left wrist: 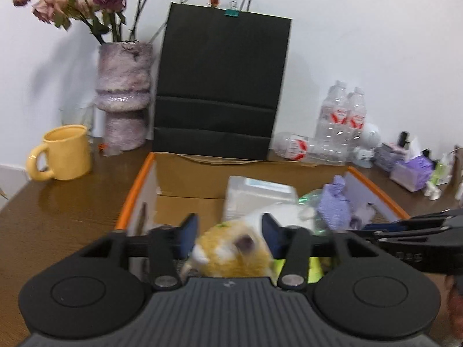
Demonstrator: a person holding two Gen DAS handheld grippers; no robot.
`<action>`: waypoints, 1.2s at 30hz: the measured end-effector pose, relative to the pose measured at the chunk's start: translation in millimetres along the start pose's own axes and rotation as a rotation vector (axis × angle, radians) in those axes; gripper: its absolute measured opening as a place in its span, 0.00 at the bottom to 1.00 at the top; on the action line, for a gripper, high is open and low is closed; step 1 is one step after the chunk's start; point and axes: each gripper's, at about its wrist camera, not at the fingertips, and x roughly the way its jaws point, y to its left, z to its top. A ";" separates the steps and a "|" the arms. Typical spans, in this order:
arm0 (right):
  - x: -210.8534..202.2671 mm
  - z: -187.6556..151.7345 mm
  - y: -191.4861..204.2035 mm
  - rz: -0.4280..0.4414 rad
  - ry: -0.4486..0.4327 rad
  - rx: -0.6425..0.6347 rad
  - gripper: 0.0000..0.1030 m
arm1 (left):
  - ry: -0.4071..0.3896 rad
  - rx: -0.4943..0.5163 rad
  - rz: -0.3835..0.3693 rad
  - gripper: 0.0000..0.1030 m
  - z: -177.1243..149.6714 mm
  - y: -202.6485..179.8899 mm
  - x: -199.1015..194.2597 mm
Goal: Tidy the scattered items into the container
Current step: 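Carry both candy packets into the box and open both tools, then move both tools back to the white puck and dark wrapped candy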
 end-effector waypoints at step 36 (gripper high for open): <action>-102.0 -47.3 15.9 0.015 -0.134 -0.065 0.91 | -0.042 -0.025 0.043 1.00 -43.2 -9.8 -105.4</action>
